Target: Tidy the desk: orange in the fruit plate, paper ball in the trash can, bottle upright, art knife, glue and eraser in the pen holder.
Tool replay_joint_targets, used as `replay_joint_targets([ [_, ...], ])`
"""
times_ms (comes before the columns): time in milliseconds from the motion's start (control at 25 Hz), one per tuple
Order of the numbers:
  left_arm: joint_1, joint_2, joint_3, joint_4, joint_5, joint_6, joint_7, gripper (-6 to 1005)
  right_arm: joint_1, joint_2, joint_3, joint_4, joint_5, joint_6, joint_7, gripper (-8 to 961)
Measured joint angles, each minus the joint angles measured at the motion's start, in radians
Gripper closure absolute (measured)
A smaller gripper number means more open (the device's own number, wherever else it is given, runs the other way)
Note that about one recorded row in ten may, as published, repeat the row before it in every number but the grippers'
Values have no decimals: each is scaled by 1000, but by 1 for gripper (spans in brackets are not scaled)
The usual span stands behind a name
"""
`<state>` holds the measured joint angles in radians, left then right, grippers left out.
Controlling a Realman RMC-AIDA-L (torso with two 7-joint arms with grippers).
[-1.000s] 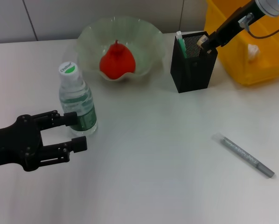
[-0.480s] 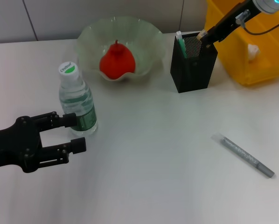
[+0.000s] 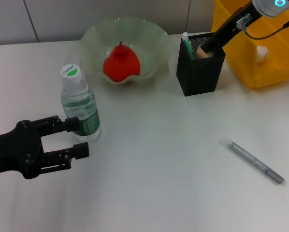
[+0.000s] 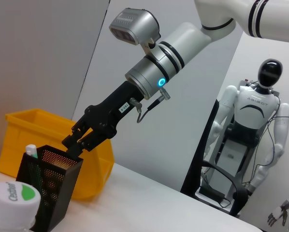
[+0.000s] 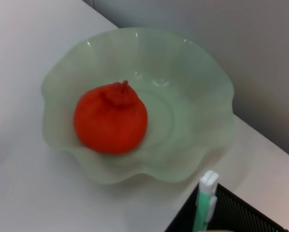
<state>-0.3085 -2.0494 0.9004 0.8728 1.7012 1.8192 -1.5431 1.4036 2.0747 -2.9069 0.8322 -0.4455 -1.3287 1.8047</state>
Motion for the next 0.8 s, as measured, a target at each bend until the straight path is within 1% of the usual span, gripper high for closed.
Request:
replay_joint_targets([
  [240,2,0,0,0,0,0,0,257,0,1,0,0,-3,6,2,631],
  [400,2,0,0,-1,0,0,0,257,2,2,0,13,-9,-15,6,577],
  [440,2,0,0,-1,0,0,0,257,4,2,0,19,-15,-30,11,564],
  [600,2,-2,0,-2,0,2,0,258,15,8,0,69,-26,-116,22,565],
  [800,2,-5,0,-2,0,5,0,258,28,11,1,160,13,-273,24,565],
])
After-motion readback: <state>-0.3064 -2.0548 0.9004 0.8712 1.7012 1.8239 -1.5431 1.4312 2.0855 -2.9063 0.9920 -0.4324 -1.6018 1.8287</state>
